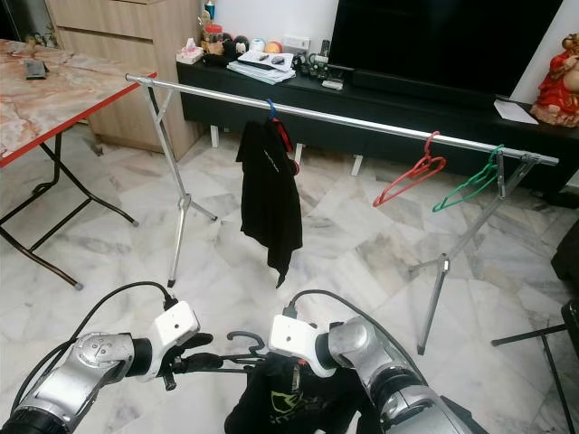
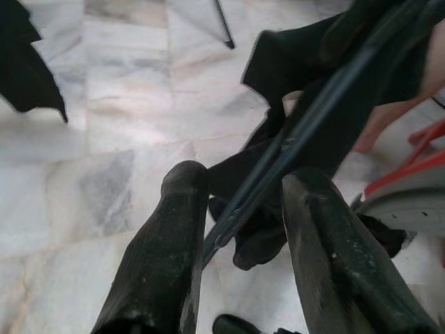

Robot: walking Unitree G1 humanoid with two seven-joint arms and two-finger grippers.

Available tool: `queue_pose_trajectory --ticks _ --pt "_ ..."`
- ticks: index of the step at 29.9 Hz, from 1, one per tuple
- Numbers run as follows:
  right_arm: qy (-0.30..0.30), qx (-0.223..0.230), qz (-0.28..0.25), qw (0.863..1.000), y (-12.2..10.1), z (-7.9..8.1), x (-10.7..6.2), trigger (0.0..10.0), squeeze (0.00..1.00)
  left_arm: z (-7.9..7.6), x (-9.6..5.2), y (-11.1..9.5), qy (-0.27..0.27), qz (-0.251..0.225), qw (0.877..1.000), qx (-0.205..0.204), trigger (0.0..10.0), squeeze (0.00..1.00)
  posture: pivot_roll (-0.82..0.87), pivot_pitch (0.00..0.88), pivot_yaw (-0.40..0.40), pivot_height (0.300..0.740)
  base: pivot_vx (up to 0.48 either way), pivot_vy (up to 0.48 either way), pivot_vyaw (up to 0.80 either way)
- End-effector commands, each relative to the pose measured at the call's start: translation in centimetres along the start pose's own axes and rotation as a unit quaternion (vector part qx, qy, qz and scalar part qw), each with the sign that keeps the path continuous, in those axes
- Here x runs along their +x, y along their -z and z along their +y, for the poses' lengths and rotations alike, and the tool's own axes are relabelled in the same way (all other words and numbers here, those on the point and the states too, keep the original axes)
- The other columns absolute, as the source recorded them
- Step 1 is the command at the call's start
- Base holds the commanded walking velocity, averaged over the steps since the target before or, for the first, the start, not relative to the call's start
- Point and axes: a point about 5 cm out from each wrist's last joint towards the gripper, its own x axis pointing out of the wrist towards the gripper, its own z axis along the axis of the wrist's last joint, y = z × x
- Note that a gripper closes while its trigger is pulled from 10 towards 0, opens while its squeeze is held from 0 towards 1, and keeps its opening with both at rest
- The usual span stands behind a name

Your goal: Hang hanger

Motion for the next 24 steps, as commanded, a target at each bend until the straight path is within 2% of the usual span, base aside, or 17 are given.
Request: queue_pose_trajectory --ticks 1,8,15,24 --pt "0.006 -0.015 0.005 1.000 -0.3 -0.4 -0.3 10.0 0.00 -0.2 0.0 -0.9 0.019 -0.006 1.000 0.017 10.0 0.00 0.18 0.002 -0.125 0.740 0.000 0.000 0.00" --pt "0.024 -0.019 -0.006 1.000 -0.8 -0.6 -0.1 10.0 0.00 -0.5 0.3 -1.2 0.034 -0.002 0.999 0.023 10.0 0.00 0.18 0.000 -0.125 0.740 0.000 0.000 0.00" --pt "0.009 -0.018 -0.036 0.999 -1.7 -0.4 0.3 10.0 0.00 -0.4 0.6 -1.2 0.027 0.003 0.999 0.029 10.0 0.00 0.18 0.000 -0.125 0.740 0.000 0.000 0.00" --pt "-0.007 -0.019 -0.038 0.999 -1.7 -0.3 0.4 10.0 0.00 -0.7 1.2 -1.4 0.036 0.004 0.999 0.032 10.0 0.00 0.17 0.000 -0.125 0.740 0.000 0.000 0.00"
